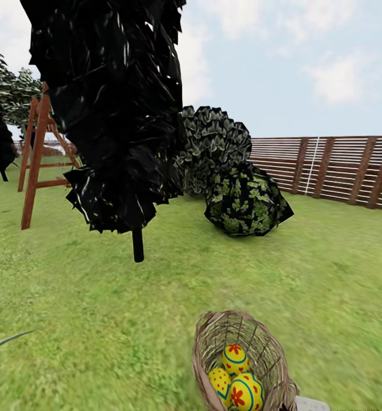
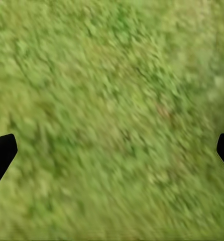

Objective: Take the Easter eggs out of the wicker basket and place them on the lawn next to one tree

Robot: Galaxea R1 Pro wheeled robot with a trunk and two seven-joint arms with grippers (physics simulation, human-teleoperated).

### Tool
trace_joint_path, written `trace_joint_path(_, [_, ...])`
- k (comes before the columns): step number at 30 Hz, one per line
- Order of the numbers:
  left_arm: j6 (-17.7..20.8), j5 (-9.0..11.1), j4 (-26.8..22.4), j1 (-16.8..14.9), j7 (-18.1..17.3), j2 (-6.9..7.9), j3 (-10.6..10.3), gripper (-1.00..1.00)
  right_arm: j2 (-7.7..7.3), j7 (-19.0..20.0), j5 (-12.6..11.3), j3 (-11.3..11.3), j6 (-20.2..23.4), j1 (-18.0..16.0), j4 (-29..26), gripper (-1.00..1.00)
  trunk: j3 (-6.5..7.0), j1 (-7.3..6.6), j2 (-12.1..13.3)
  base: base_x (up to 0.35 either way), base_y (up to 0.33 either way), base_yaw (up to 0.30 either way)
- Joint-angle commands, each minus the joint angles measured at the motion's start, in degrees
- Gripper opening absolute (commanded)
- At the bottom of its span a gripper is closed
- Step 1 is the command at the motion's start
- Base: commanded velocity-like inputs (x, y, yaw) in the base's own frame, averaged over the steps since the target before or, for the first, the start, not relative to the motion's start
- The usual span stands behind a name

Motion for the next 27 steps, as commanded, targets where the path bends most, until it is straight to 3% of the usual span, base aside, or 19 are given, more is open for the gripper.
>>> trace_joint_path(1, [0.26,0.33,-0.12,0.0,0.12,-0.03,0.05,1.0,-0.01,-0.07,-0.32,0.09,-0.17,-0.05,-0.06,-1.0,0.01,0.02,-0.03,0.232,0.189,-0.211])
trace_joint_path(15, [0.26,0.33,-0.12,0.0,-0.68,-0.03,0.12,1.0,-0.01,-0.07,-0.32,0.09,-0.21,-0.05,0.85,-1.0,0.73,0.02,-0.03,0.263,0.211,-0.146])
trace_joint_path(27, [0.26,0.33,-0.12,0.0,-0.68,0.06,0.2,1.0,-0.03,-0.07,-0.32,0.09,-0.43,-0.05,0.86,-1.0,1.52,0.02,-0.03,0.21,0.104,-0.203])
